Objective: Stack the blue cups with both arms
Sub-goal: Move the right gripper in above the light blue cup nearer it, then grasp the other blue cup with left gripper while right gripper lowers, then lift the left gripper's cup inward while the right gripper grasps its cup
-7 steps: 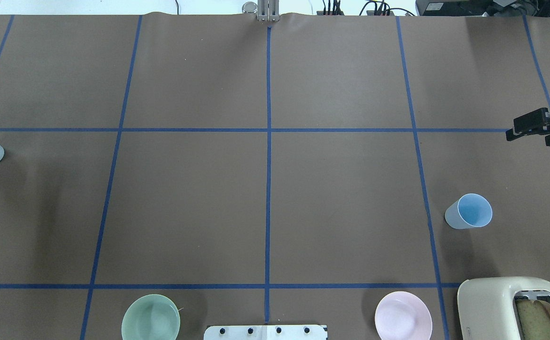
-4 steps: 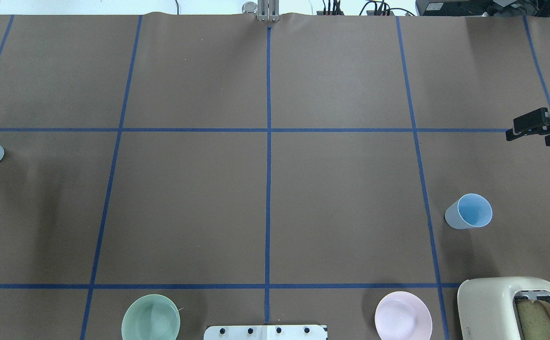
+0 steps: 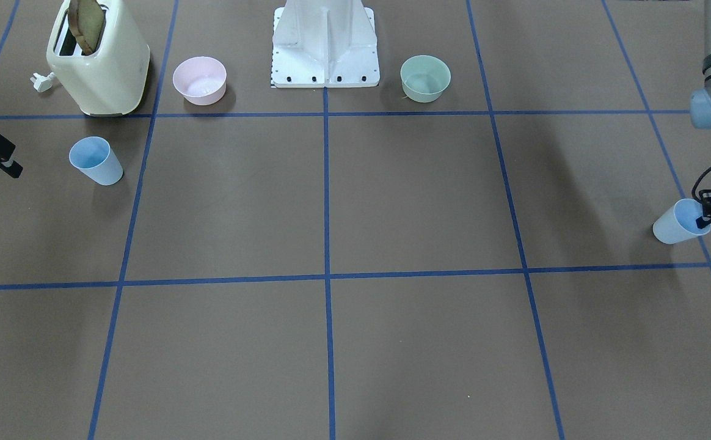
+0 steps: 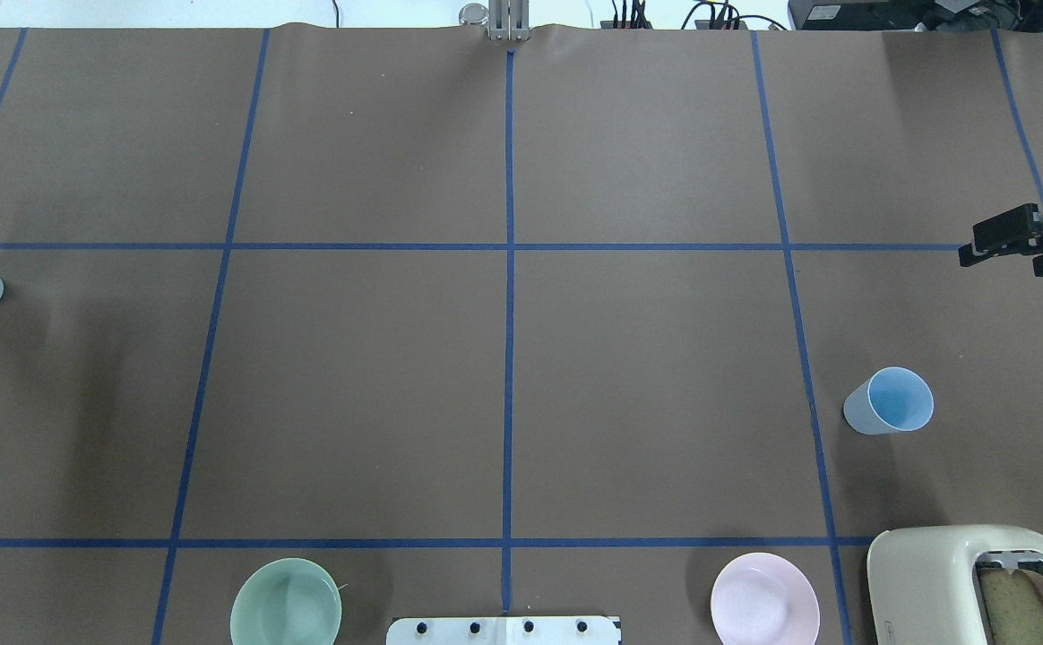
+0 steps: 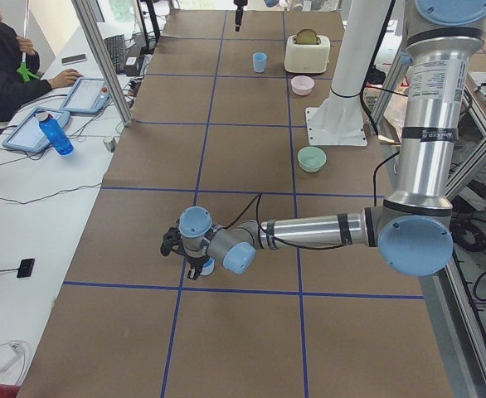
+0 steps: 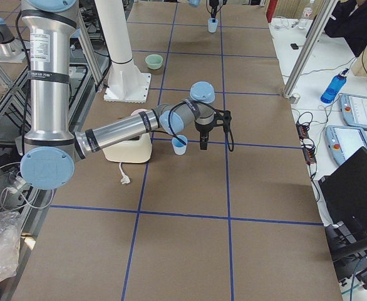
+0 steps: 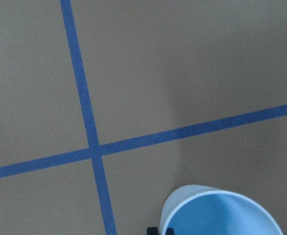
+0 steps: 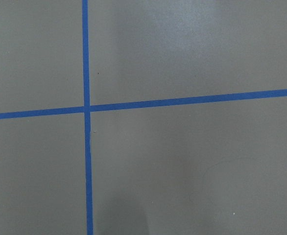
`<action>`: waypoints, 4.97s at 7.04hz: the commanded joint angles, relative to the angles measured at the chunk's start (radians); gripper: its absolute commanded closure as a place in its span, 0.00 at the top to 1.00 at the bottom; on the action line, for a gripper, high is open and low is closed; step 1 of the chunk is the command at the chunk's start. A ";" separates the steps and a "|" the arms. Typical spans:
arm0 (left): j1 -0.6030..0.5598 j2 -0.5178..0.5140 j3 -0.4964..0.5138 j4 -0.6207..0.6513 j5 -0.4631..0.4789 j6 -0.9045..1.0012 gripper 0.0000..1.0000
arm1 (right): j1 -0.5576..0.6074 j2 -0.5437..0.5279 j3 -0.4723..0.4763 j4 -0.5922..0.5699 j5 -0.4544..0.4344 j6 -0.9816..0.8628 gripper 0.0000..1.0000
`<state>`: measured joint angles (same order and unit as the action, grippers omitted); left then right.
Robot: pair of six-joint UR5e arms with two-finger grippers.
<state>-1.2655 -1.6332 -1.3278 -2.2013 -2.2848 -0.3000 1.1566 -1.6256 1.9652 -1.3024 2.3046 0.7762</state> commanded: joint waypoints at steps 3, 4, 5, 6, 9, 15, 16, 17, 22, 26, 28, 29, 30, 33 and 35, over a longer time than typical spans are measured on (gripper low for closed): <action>0.000 -0.120 -0.138 0.203 -0.071 -0.160 0.00 | -0.056 -0.002 0.004 0.000 -0.031 0.015 1.00; 0.011 -0.175 -0.154 0.230 -0.074 -0.254 0.00 | -0.099 -0.023 0.007 0.018 -0.078 0.014 1.00; 0.052 -0.200 -0.180 0.232 -0.073 -0.346 0.00 | -0.139 -0.074 0.007 0.099 -0.114 0.014 1.00; 0.087 -0.230 -0.201 0.235 -0.070 -0.440 0.00 | -0.156 -0.092 0.009 0.129 -0.120 0.015 1.00; 0.214 -0.335 -0.237 0.235 -0.059 -0.710 0.00 | -0.244 -0.114 0.027 0.130 -0.175 0.066 1.00; 0.293 -0.387 -0.269 0.236 -0.021 -0.856 0.00 | -0.322 -0.174 0.021 0.252 -0.206 0.123 0.99; 0.296 -0.401 -0.269 0.236 -0.021 -0.878 0.00 | -0.334 -0.177 0.021 0.252 -0.215 0.127 0.99; 0.316 -0.421 -0.271 0.236 -0.004 -0.918 0.00 | -0.350 -0.186 0.020 0.252 -0.246 0.127 0.99; 0.509 -0.528 -0.373 0.418 0.172 -1.071 0.00 | -0.380 -0.186 0.021 0.253 -0.248 0.147 0.99; 0.523 -0.537 -0.375 0.423 0.182 -1.093 0.00 | -0.391 -0.215 0.017 0.314 -0.251 0.167 0.70; 0.523 -0.537 -0.375 0.423 0.183 -1.094 0.00 | -0.394 -0.209 0.009 0.314 -0.251 0.172 0.64; 0.525 -0.537 -0.373 0.423 0.183 -1.094 0.00 | -0.394 -0.204 0.001 0.314 -0.252 0.172 0.64; 0.525 -0.537 -0.373 0.423 0.183 -1.094 0.00 | -0.396 -0.203 0.000 0.314 -0.254 0.172 0.63; 0.534 -0.537 -0.373 0.423 0.189 -1.094 0.00 | -0.394 -0.177 -0.006 0.318 -0.270 0.259 0.00; 0.549 -0.543 -0.373 0.423 0.203 -1.096 0.00 | -0.396 -0.159 -0.006 0.316 -0.272 0.294 0.00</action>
<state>-0.7240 -2.1733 -1.7012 -1.7779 -2.0871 -1.3953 0.7607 -1.7974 1.9589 -0.9856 2.0322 1.0465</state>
